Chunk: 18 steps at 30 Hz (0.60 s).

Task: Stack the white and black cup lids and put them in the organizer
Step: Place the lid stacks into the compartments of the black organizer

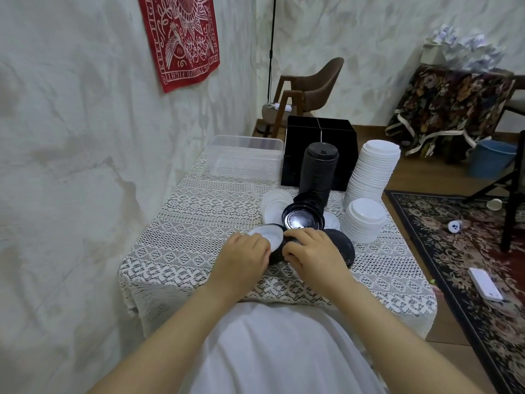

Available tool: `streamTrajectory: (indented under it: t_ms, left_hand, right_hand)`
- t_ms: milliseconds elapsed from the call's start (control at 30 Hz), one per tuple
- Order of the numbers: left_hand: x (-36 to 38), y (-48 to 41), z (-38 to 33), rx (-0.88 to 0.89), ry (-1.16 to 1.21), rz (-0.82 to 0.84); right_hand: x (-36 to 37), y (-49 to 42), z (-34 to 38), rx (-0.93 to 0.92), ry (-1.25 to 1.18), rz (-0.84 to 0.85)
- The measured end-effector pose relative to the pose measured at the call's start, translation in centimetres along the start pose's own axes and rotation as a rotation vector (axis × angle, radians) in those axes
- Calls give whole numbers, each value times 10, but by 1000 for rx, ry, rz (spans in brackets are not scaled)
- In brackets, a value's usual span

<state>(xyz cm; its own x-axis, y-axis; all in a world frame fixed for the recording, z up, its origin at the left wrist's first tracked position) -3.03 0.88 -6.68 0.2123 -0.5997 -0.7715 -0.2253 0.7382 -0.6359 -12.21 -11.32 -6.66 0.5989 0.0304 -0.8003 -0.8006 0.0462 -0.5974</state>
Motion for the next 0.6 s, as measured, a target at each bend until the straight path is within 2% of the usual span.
streamTrajectory:
  t_ms: [100,200,300,400,467,600]
  left_hand:
    - [-6,6,12,21,-36,-77]
    - [-10,8,37,-48,-159,-79]
    - [-4,11,67,-172,-263,94]
    - [6,17,85,-202,-313,249]
    - [9,18,88,-210,-284,261]
    - [7,22,74,-209,15,133]
  right_hand:
    - [0,1,-1,27,-2,20]
    - [2,2,-1,20,-41,41]
    - [4,1,1,-20,-79,46]
    - [8,0,2,-38,-108,60]
    - [8,0,4,-44,-106,71]
    - [8,-3,7,-11,-174,116]
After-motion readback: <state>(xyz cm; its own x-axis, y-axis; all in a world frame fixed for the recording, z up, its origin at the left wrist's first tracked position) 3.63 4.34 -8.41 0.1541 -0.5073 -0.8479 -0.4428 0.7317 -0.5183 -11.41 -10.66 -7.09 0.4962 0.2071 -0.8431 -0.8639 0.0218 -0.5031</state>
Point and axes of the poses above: each hand's wrist, its own y-axis away from the middle knuckle, its own x-axis out of the palm, z = x × y, the point moved 4 cm from there along -y, towards the middle knuckle, and after that the axes turned 2 degrees about -z, right-handed, at the moved point
